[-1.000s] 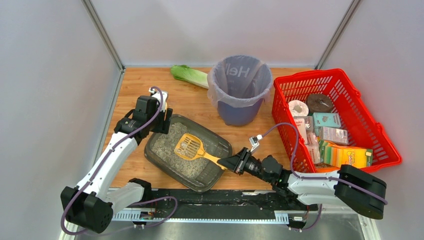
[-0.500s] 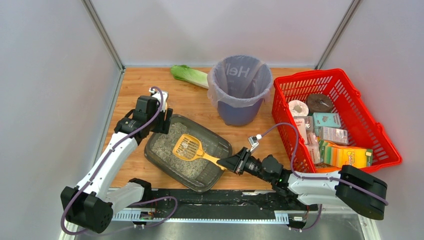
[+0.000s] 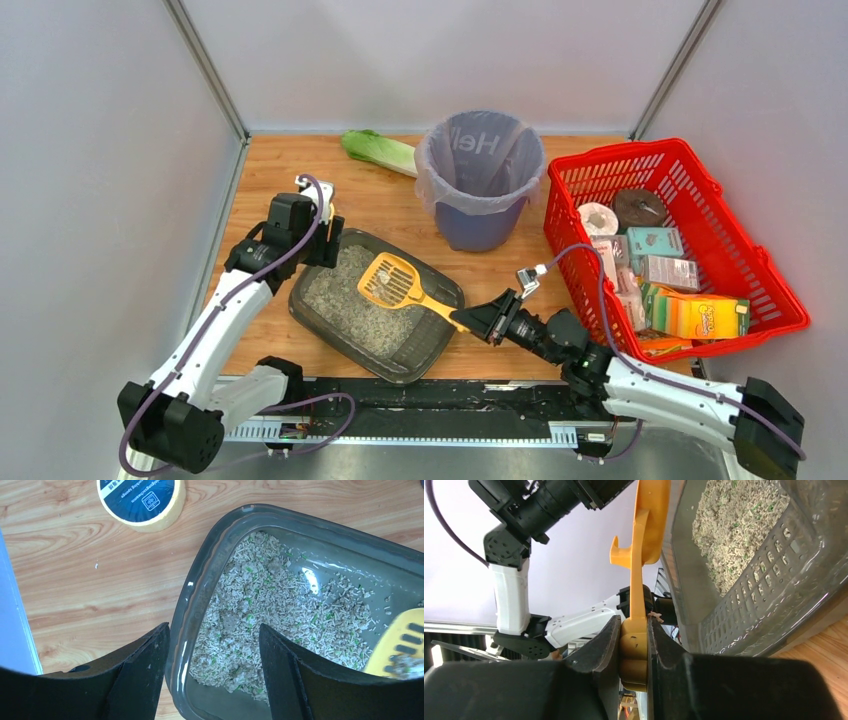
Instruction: Clean the litter box
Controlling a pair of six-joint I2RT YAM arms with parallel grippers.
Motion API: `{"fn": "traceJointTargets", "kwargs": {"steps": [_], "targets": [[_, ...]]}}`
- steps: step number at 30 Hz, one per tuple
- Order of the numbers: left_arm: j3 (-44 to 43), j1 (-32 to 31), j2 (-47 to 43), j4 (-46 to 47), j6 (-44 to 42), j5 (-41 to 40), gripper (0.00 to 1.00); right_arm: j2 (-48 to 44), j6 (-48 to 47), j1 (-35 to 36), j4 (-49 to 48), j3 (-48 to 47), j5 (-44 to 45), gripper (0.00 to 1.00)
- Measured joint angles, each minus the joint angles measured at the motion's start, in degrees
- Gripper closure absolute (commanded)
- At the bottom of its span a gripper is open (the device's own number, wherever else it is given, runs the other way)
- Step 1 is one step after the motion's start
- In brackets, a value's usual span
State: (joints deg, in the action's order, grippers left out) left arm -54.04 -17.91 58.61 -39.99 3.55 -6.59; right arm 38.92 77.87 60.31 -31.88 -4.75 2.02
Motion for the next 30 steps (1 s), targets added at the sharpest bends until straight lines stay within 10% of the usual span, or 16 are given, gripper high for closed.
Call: {"fn": "traceJointTargets", "kwargs": {"steps": [14,30], "targets": [[0.0,0.0,-0.5,0.2,0.0,0.0,0.26,-13.1,0.5,-2.4,23.0,-5.7,-0.1,1.0],[0.0,-0.1,-0.5,0.2,0.0,-0.2,0.26,-4.0,-2.2,-3.3,21.4,-17.8,3.1,1.0]]}}
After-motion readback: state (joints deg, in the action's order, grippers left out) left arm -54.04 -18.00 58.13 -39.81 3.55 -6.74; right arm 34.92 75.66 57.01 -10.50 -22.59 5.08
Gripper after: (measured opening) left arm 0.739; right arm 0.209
